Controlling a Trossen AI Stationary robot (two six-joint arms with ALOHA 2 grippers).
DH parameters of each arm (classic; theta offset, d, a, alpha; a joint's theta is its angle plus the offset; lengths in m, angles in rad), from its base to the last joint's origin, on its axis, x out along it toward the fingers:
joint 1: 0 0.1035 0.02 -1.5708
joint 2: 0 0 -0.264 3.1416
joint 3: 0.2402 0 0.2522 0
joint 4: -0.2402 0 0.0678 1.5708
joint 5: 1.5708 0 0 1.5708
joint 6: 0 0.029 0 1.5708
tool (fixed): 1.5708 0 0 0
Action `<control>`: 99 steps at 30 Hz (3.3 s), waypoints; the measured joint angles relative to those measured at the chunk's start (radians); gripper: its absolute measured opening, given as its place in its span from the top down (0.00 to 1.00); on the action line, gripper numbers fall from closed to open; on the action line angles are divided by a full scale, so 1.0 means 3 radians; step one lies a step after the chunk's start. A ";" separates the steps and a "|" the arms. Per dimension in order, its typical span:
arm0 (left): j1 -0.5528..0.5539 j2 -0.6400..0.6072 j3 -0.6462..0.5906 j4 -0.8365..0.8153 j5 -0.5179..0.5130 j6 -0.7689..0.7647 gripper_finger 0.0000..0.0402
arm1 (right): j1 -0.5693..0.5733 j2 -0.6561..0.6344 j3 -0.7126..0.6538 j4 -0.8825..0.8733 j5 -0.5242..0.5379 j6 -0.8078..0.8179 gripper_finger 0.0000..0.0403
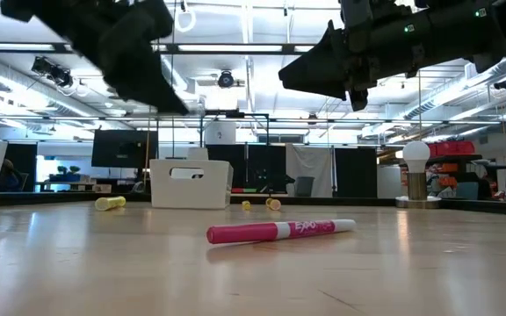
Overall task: Pick & Place Markers
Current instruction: Put the black marker pen into the white bin, then put the yellow pen into the transparent bin
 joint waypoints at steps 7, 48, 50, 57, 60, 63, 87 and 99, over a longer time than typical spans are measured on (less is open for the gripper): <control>0.1144 -0.0421 0.0166 -0.0638 0.0376 -0.0414 0.91 | -0.0080 0.0000 -0.0001 0.0002 0.0000 0.0000 0.78; 0.2708 0.1415 0.0960 -0.0758 0.1588 -0.0047 0.70 | -0.0093 0.0000 0.0000 -0.0138 -0.0011 0.0112 0.78; 0.2712 0.1406 0.0960 -0.0753 0.1588 -0.0046 0.65 | -0.0093 0.0000 0.0000 -0.0147 -0.0013 0.0112 0.78; 0.2592 0.0943 0.0970 -0.1045 0.1728 0.0215 0.56 | -0.0093 0.0000 0.0000 -0.0150 -0.0014 0.0112 0.78; 0.2336 0.0583 0.0921 -0.1151 0.1420 0.0286 0.56 | -0.0093 0.0000 0.0000 -0.0153 -0.0014 0.0112 0.78; 0.1959 0.0205 0.0720 -0.1083 0.0903 0.0300 0.56 | -0.0093 -0.0001 0.0000 -0.0181 -0.0014 0.0113 0.78; 0.0130 -0.0206 -0.0585 0.0945 -0.0463 -0.0370 0.56 | -0.1325 0.1380 0.1420 -0.1849 -0.0308 0.0049 0.53; 0.0130 -0.0206 -0.0585 0.0923 -0.0462 -0.0356 0.56 | -0.1691 0.1539 0.1466 -0.1776 -0.0737 0.0086 0.55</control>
